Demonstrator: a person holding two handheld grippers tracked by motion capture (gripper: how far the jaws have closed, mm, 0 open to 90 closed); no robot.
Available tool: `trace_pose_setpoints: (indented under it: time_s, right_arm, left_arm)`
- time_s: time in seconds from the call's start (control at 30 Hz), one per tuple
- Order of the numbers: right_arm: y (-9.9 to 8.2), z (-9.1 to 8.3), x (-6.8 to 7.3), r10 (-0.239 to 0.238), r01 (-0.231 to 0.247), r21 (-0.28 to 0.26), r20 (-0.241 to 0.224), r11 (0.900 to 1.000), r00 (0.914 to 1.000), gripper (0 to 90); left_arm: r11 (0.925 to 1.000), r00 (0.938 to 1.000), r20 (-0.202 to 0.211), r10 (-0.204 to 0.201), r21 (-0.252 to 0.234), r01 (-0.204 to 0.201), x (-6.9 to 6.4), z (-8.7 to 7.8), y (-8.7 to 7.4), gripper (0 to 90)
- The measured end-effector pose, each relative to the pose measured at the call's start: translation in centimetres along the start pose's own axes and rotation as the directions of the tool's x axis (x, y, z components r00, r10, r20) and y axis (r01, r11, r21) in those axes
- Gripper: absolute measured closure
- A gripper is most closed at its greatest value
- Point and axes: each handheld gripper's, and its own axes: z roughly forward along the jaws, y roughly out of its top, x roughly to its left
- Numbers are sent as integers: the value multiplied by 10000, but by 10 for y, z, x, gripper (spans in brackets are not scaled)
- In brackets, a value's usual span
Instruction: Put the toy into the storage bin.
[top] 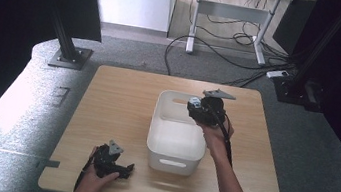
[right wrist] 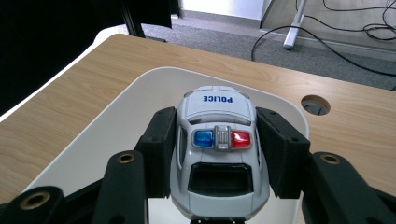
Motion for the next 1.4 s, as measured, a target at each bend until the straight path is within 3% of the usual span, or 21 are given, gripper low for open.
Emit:
trace_pose_setpoints:
  time_s: [1.4]
  right_arm:
    - [11, 40, 35, -248, 259, 408, -257, 9988, 9994, 503]
  left_arm:
    - [10000, 10000, -19, -39, -9, 39, 0, -2, -2, 0]
